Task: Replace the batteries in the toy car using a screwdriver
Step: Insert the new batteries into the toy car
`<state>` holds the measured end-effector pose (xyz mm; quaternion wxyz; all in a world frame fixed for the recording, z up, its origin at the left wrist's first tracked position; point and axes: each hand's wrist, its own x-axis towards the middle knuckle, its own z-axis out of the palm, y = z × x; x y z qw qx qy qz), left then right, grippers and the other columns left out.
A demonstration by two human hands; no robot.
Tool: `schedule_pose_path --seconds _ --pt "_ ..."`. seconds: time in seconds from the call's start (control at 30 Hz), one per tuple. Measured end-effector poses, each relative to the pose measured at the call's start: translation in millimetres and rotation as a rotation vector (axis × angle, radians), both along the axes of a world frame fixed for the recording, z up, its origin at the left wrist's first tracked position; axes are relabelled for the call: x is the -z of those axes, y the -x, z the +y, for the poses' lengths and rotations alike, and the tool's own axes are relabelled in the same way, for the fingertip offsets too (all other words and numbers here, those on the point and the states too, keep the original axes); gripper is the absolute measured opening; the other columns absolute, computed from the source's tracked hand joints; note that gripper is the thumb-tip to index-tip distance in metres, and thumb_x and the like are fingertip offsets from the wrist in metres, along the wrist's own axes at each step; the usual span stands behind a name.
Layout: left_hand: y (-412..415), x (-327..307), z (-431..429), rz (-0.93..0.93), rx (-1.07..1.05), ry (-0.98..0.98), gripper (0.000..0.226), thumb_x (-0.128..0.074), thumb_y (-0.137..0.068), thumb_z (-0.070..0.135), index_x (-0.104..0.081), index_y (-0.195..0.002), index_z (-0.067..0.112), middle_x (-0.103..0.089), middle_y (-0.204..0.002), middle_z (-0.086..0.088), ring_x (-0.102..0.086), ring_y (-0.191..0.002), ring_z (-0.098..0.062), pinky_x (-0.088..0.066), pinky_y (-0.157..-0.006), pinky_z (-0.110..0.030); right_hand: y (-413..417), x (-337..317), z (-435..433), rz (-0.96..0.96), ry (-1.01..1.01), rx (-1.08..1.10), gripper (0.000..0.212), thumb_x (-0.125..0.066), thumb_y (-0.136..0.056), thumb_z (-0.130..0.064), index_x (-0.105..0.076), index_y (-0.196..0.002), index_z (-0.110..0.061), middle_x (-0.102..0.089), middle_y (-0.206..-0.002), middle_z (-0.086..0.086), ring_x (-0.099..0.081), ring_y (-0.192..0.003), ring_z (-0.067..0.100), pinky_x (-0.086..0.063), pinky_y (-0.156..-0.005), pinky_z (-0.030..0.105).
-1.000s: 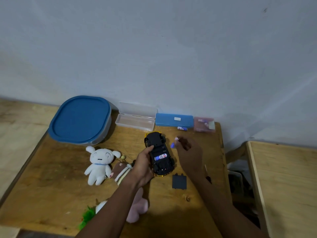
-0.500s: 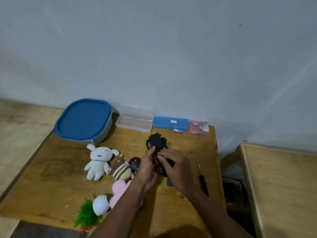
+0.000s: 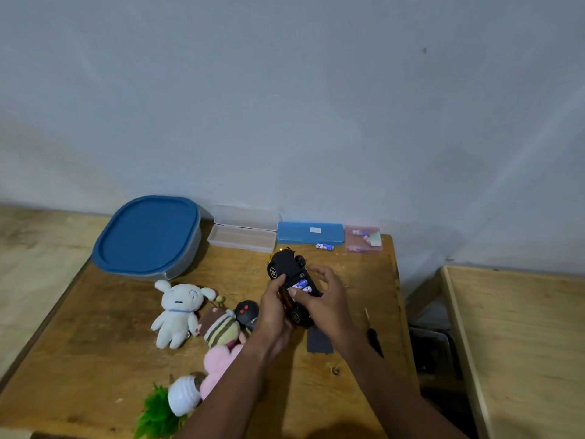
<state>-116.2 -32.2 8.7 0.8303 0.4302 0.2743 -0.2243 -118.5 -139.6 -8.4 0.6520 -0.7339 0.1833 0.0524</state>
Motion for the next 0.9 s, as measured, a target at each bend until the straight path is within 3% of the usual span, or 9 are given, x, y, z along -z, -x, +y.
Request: schedule_pose_path --seconds 0.2,0.3,0.4,0.5,0.53,0.6,0.7,0.8,0.9 --pt "-18 7 2 0.002 0.024 -0.073 0.043 -0.041 -0.103 0.037 -0.066 -0.126 0.011 -0.072 -0.118 -0.024 -0.070 -0.107 -0.038 -0.057 -0.086 -0.045 -19 4 -4 0.115 -0.099 0.018 0.075 -0.086 -0.075 -0.021 -0.042 -0.134 -0.036 -0.040 -0.128 0.000 -0.051 -0.088 0.000 -0.047 -0.059 0.018" --pt "-27 13 4 0.021 0.032 -0.085 0.044 -0.041 -0.103 0.040 -0.067 -0.126 0.013 -0.070 -0.122 -0.026 -0.066 -0.115 -0.041 -0.054 -0.094 -0.050 -29 11 -5 0.155 -0.128 -0.033 0.074 -0.085 -0.076 -0.025 -0.040 -0.134 -0.035 -0.041 -0.130 0.002 -0.055 -0.096 0.006 -0.049 -0.061 0.019" --pt "-39 18 9 0.037 0.015 -0.055 0.043 -0.041 -0.103 0.040 -0.068 -0.123 0.012 -0.073 -0.114 -0.023 -0.067 -0.109 -0.038 -0.049 -0.101 -0.055 -43 20 -1 0.125 -0.065 -0.036 0.053 -0.078 -0.082 -0.037 -0.052 -0.127 -0.028 -0.049 -0.126 0.002 -0.059 -0.106 0.018 -0.054 -0.067 0.025" --pt "-54 22 17 0.072 -0.029 -0.001 0.045 -0.043 -0.102 0.037 -0.065 -0.125 0.007 -0.073 -0.105 -0.017 -0.066 -0.102 -0.036 -0.047 -0.106 -0.056 -68 37 -3 0.095 -0.027 0.166 0.028 -0.059 -0.096 -0.036 -0.065 -0.095 -0.009 -0.065 -0.094 0.011 -0.064 -0.088 0.026 -0.053 -0.074 0.038" --pt "-58 23 20 0.087 -0.025 0.008 0.047 -0.043 -0.101 0.038 -0.064 -0.129 0.005 -0.071 -0.107 -0.018 -0.065 -0.102 -0.037 -0.048 -0.104 -0.056 -77 44 -7 0.080 0.050 0.181 0.026 -0.057 -0.097 -0.034 -0.065 -0.087 -0.012 -0.065 -0.084 0.005 -0.062 -0.082 0.020 -0.049 -0.071 0.032" --pt "-65 23 25 0.099 0.004 0.020 0.049 -0.043 -0.101 0.038 -0.062 -0.131 0.004 -0.068 -0.111 -0.019 -0.065 -0.102 -0.037 -0.052 -0.098 -0.052 -94 61 -16 0.023 0.374 0.097 0.017 -0.056 -0.092 -0.034 -0.069 -0.091 -0.023 -0.067 -0.091 -0.004 -0.061 -0.088 0.012 -0.045 -0.073 0.025" --pt "-71 23 32 0.089 0.034 0.040 0.047 -0.043 -0.101 0.037 -0.063 -0.130 0.006 -0.069 -0.113 -0.018 -0.068 -0.097 -0.035 -0.055 -0.090 -0.047 -113 87 -30 -0.053 0.844 -0.052 0.027 -0.049 -0.086 -0.032 -0.069 -0.101 -0.021 -0.067 -0.100 0.001 -0.060 -0.097 0.017 -0.051 -0.085 0.034" --pt "-73 25 37 0.073 0.077 0.037 0.045 -0.042 -0.102 0.037 -0.066 -0.125 0.007 -0.073 -0.105 -0.017 -0.071 -0.092 -0.033 -0.056 -0.088 -0.046 -120 91 -36 -0.119 0.946 -0.052 0.024 -0.058 -0.088 -0.021 -0.069 -0.108 -0.015 -0.066 -0.107 0.007 -0.057 -0.105 0.025 -0.047 -0.091 0.039" --pt "-74 30 39 0.065 0.124 0.015 0.042 -0.040 -0.103 0.036 -0.069 -0.117 0.009 -0.077 -0.096 -0.014 -0.075 -0.085 -0.031 -0.056 -0.088 -0.047 -123 97 -40 -0.134 1.023 -0.086 0.025 -0.058 -0.090 -0.025 -0.067 -0.113 -0.017 -0.063 -0.112 0.005 -0.056 -0.109 0.028 -0.048 -0.091 0.042"
